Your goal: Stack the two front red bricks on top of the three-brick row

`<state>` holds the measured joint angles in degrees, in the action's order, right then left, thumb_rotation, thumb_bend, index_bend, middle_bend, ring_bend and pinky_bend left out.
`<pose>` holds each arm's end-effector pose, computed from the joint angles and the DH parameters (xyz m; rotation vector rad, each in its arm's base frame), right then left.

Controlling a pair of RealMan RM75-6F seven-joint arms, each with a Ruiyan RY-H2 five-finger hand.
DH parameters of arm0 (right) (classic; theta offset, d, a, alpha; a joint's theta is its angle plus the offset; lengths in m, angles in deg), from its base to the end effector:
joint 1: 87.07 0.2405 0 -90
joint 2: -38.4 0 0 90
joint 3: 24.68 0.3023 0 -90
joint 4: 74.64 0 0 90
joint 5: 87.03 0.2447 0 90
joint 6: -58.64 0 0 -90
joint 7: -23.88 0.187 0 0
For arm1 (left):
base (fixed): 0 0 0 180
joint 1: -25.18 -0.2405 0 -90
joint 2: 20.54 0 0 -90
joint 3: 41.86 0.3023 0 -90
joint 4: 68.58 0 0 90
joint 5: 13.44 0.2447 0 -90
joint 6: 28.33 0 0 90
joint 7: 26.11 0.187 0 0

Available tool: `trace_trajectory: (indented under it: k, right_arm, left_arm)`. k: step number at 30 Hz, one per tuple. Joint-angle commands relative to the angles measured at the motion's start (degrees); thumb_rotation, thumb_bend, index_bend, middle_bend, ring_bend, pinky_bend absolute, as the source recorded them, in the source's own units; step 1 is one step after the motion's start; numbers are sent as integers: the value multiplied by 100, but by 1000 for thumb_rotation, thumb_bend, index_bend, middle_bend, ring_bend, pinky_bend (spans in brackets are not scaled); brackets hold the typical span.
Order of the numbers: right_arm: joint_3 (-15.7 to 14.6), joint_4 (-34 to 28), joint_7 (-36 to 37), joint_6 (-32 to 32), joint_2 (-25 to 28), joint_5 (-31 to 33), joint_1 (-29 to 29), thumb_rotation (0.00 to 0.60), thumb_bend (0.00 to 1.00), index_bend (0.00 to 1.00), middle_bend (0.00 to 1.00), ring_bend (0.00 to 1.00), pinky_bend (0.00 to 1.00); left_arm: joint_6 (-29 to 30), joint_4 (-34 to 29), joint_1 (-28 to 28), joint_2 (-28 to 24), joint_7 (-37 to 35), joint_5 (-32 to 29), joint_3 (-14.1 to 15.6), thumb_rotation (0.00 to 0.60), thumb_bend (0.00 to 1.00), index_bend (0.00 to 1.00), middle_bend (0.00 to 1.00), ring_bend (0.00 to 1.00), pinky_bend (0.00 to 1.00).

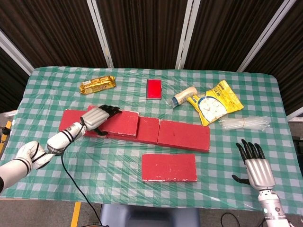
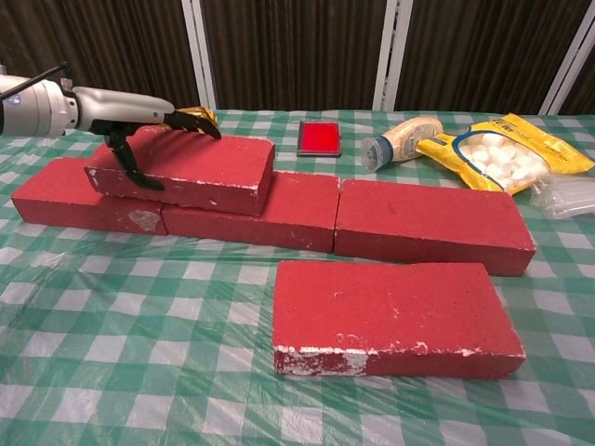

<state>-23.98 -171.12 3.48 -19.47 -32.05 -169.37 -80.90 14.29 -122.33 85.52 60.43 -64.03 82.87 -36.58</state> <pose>-0.3499 -0.2237 0.0734 1.5391 -0.8939 0.6739 -0.1945 0.5360 -0.0011 -2.2191 -0.8629 -0.7815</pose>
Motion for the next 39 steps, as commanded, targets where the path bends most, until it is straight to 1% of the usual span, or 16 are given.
trace_trajectory:
  k: [1,5,6,7,12,13,15,17,20,21,24,26,29,33,39]
  right_arm:
    - [4,4,-15,5,-9,17,3,528,162,0,0,0,0]
    - [4,9,-41,16,-26,28,14,528,162,0,0,0,0]
    - [5,9,-44,15,-29,32,15,528,162,0,0,0,0]
    - [7,7,-49,15,-29,38,16,528,163,0,0,0,0]
    - [8,-4,-85,2,-37,58,13,527,162,0,0,0,0]
    - [7,-9,-84,-1,-34,59,12,527,162,0,0,0,0]
    - [3,-17,-89,-3,-27,65,8,527,162,0,0,0,0]
    - [-5,-24,-97,-4,-20,66,5,529,163,0,0,0,0]
    - [-7,-27,-110,-1,-19,76,6,529,162,0,0,0,0]
    - [-7,-29,-117,3,-18,85,7,529,162,0,0,0,0]
    - [-5,-45,-141,20,-12,116,11,528,162,0,0,0,0]
    - [-5,-60,-144,18,-6,122,10,528,162,0,0,0,0]
    - [-7,-71,-158,19,1,130,11,528,162,0,0,0,0]
    - [-5,-78,-174,22,1,144,15,529,162,0,0,0,0]
    - [-4,-77,-183,15,-3,153,16,528,162,0,0,0,0]
  left_arm:
    - [-24,-17,-2,-19,-9,-26,27,600,381,93,474,596,515]
    - [-82,-47,8,-42,-65,-66,56,600,380,85,417,465,492]
    - [-74,-56,12,-49,-83,-64,60,600,378,81,405,446,482]
    - [-60,-62,12,-53,-89,-60,65,600,371,76,386,415,455]
    - [-129,-163,40,-104,-85,-63,117,600,348,43,308,248,222]
    - [-127,-170,39,-106,-72,-70,116,600,348,38,298,230,207]
    - [-115,-181,29,-103,-52,-94,108,600,349,15,238,146,165]
    - [-115,-174,25,-98,-32,-111,105,600,349,2,186,84,144]
    - [-140,-199,26,-109,-38,-132,114,600,348,0,130,24,117]
    - [-150,-205,30,-113,-38,-138,114,600,348,0,126,22,115]
    - [-187,-248,35,-132,-54,-155,127,600,342,0,28,0,90]
    - [-205,-280,44,-152,-62,-164,129,600,337,0,3,0,88]
    - [-199,-299,38,-161,-29,-191,114,600,331,0,0,0,76]
    - [-204,-306,28,-162,29,-224,100,600,334,0,0,0,33]
    - [-283,-405,43,-217,-26,-238,127,600,331,0,0,0,26]
